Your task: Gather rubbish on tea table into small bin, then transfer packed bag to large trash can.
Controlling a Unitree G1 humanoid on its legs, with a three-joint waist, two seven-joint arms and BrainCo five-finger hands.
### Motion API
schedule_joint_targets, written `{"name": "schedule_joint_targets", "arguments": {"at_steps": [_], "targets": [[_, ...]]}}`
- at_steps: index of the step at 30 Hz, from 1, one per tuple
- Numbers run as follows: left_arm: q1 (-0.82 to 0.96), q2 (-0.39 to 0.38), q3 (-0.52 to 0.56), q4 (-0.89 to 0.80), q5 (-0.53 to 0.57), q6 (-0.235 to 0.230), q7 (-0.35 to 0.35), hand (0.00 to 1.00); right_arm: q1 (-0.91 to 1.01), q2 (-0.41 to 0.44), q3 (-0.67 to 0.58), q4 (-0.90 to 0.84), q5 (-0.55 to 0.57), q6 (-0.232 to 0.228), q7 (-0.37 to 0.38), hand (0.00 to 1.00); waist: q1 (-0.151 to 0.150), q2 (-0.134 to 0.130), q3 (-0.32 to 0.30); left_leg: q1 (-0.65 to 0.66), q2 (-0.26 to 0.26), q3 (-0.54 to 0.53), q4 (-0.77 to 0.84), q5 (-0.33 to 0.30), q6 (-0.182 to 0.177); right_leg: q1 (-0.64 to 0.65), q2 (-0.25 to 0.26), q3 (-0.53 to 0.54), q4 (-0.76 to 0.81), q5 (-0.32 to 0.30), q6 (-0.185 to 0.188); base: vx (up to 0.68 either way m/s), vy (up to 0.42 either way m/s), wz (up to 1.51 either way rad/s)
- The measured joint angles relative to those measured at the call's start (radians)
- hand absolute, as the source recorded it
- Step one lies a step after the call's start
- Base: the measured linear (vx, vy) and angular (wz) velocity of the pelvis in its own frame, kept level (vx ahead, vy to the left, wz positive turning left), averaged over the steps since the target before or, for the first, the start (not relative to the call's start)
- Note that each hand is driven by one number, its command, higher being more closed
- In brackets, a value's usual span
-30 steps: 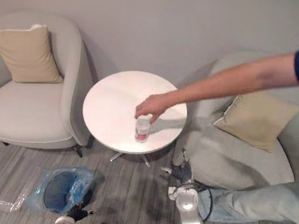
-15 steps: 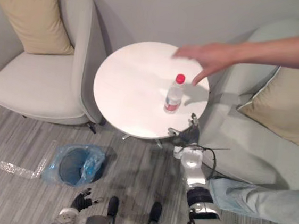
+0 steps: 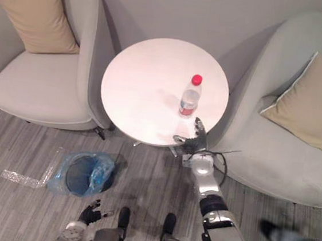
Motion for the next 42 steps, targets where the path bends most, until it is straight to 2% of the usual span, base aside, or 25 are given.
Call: {"name": "schedule_joint_targets", "arguments": {"at_steps": [7, 12, 17, 22, 31, 38, 42], "targets": [[0.000, 0.000, -0.001, 0.000, 0.000, 0.000, 0.000, 0.00, 0.000, -0.001, 0.000, 0.000, -0.002, 0.000, -0.002, 0.00, 0.000, 0.000, 0.000, 0.000, 0.000, -0.001, 0.000, 0.000, 0.000, -0.001, 0.000, 0.005, 0.002, -0.001, 0.002, 0.00, 0.000, 0.00], [0.000, -0.001, -0.001, 0.000, 0.000, 0.001, 0.000, 0.00, -0.001, -0.002, -0.017, -0.001, -0.020, 0.001, -0.069, 0.00, 0.001, 0.003, -0.001, -0.008, 0.000, -0.004, 0.000, 0.001, -0.001, -0.011, -0.001, 0.005, 0.006, -0.001, 0.002, 0.00, 0.000, 0.00], [0.000, -0.002, -0.001, 0.001, -0.001, 0.002, 0.001, 0.00, -0.005, -0.002, -0.093, -0.001, -0.050, 0.003, -0.125, 0.00, 0.002, 0.005, -0.001, -0.012, -0.001, -0.006, 0.000, 0.001, -0.001, -0.014, -0.001, 0.005, 0.007, -0.001, 0.002, 0.00, 0.000, 0.00], [-0.003, -0.008, 0.000, 0.000, -0.004, 0.002, 0.004, 0.00, -0.047, -0.012, -0.133, 0.000, -0.047, 0.005, -0.153, 0.00, 0.002, 0.019, 0.003, -0.049, -0.004, -0.006, -0.001, 0.012, -0.001, -0.056, -0.005, 0.007, 0.018, -0.001, 0.001, 0.00, 0.000, 0.00], [-0.003, -0.006, 0.000, 0.000, -0.042, -0.003, 0.017, 0.00, -0.169, -0.050, -0.132, 0.067, 0.033, 0.004, -0.144, 0.00, 0.008, 0.019, 0.005, -0.072, -0.009, -0.009, -0.001, 0.015, 0.003, -0.076, -0.010, 0.006, 0.017, 0.002, -0.001, 0.00, 0.001, 0.00], [-0.015, 0.000, 0.000, -0.027, -0.078, -0.019, 0.019, 0.00, -0.279, -0.087, -0.130, 0.133, 0.069, 0.005, -0.126, 0.00, 0.012, 0.018, 0.066, -0.086, -0.016, -0.032, -0.004, 0.022, 0.006, -0.078, -0.017, -0.008, 0.015, 0.003, -0.001, 0.00, 0.008, 0.09], [-0.015, 0.000, 0.000, -0.038, -0.087, -0.023, 0.019, 0.00, -0.341, -0.092, -0.131, 0.175, 0.082, 0.005, -0.128, 0.00, 0.015, 0.017, 0.073, -0.113, -0.020, -0.043, -0.004, 0.027, 0.009, -0.100, -0.020, -0.011, 0.011, 0.008, -0.006, 0.02, 0.017, 0.10]]}}
